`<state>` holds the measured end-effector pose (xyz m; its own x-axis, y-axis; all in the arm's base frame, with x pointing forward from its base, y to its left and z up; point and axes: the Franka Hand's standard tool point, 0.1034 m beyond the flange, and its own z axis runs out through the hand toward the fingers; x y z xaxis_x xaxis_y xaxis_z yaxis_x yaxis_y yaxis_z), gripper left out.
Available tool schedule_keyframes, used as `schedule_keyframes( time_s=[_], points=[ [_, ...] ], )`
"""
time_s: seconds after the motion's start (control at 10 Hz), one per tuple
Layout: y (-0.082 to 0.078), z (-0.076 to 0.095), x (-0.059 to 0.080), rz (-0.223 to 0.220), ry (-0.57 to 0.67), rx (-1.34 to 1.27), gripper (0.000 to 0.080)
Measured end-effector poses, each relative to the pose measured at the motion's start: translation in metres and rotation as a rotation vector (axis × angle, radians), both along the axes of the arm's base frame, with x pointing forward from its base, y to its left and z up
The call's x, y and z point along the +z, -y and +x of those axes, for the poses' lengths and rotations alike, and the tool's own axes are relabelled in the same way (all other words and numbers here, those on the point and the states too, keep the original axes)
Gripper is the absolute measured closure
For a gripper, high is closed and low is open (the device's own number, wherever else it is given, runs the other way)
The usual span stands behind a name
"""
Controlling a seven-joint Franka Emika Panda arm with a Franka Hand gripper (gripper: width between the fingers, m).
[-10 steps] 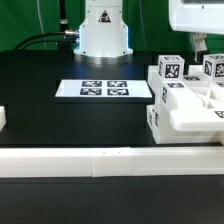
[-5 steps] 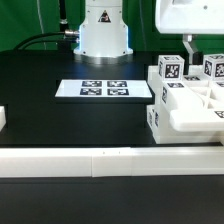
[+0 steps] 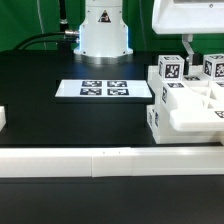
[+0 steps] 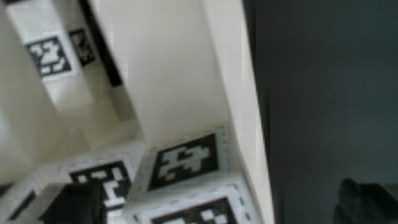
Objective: Assemble chair
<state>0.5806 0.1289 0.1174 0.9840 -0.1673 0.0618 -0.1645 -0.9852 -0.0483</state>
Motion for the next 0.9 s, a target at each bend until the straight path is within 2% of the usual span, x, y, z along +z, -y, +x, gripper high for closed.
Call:
schedule_keyframes(
  time_s=[0.5,0.6,0.8,0.9],
  points=[
    [0.0032,-0.0007,-0.0014,-0.036,0.01,0.321,0.015],
    [0.004,-0.0007,-0.0016,-0.035,0.009,0.312,0.015],
    [0.0055,-0.0005,-0.0018,-0.035,0.009,0.31,0.0423],
    [0.0057,-0.0004,-0.0018,-0.035,0.009,0.309,0.0423]
  ],
)
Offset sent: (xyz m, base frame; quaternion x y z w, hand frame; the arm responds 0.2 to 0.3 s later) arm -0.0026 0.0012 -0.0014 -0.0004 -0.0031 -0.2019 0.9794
